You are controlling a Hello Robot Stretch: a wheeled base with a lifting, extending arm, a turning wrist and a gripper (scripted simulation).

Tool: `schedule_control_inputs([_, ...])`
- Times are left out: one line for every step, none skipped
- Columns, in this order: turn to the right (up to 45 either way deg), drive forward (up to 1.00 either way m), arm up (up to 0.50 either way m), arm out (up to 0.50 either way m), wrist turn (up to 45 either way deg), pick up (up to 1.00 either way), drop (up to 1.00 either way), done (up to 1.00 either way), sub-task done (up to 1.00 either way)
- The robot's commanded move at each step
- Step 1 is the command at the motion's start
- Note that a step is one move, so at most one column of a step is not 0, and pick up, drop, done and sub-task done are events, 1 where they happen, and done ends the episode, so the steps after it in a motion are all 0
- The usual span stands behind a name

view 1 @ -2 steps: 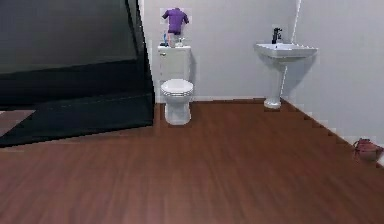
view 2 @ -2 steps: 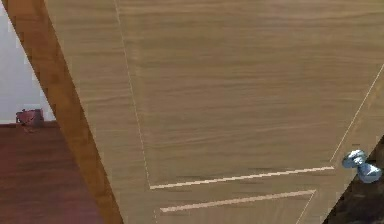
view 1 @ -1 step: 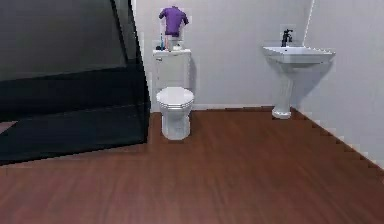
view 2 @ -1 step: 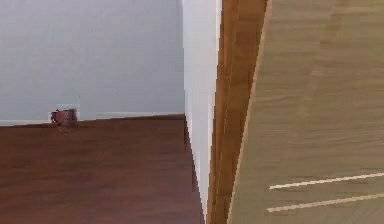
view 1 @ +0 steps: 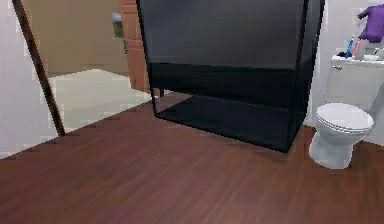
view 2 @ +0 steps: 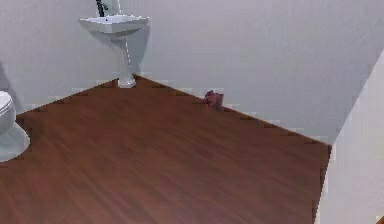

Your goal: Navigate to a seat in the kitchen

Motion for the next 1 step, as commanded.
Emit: schedule_control_inputs([-21.0, 0.0, 0.0, 0.0, 0.0, 0.0, 0.0, 0.0, 0.0])
